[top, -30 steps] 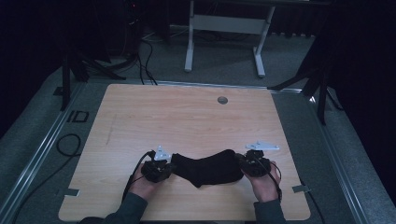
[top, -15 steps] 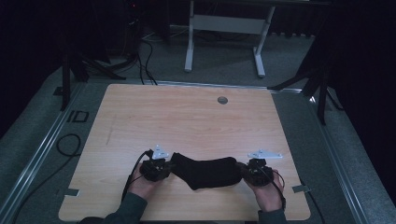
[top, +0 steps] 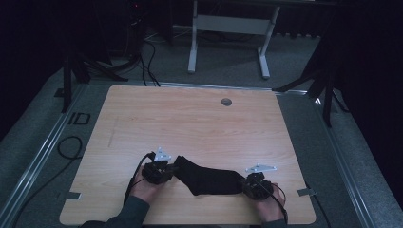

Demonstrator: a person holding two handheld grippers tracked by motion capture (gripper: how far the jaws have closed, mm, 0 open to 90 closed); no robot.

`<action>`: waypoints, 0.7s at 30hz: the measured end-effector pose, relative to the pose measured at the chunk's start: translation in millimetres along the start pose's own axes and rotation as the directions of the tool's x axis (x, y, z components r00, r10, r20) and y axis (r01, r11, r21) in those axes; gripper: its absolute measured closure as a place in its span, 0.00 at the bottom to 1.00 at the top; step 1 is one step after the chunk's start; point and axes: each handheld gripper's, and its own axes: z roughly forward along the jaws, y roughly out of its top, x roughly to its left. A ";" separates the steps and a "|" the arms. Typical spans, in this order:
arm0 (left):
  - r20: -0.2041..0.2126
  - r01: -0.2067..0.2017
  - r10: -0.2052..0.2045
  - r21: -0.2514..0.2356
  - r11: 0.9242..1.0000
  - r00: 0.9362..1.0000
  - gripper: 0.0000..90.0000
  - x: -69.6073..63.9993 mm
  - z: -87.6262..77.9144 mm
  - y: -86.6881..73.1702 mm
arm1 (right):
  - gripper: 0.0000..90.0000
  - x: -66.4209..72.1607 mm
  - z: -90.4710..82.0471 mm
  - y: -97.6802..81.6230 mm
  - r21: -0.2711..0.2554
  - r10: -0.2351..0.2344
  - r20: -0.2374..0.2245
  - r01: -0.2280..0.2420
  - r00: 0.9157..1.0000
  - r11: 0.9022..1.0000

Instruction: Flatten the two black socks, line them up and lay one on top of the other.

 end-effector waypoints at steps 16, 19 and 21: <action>0.003 0.012 -0.012 0.006 1.000 1.000 0.84 1.6 -0.3 -0.1 | 0.92 -20.3 22.8 25.5 -0.057 0.005 0.071 -0.001 0.997 0.998; 0.004 0.014 -0.014 0.006 1.000 1.000 0.84 2.3 -0.4 -0.2 | 0.91 -25.0 26.9 31.6 -0.056 0.005 0.061 -0.002 0.998 0.998; 0.005 0.014 -0.015 0.007 1.000 1.000 0.84 2.5 -0.5 -0.1 | 0.91 -27.1 29.1 34.8 -0.058 0.003 0.060 0.000 0.998 0.998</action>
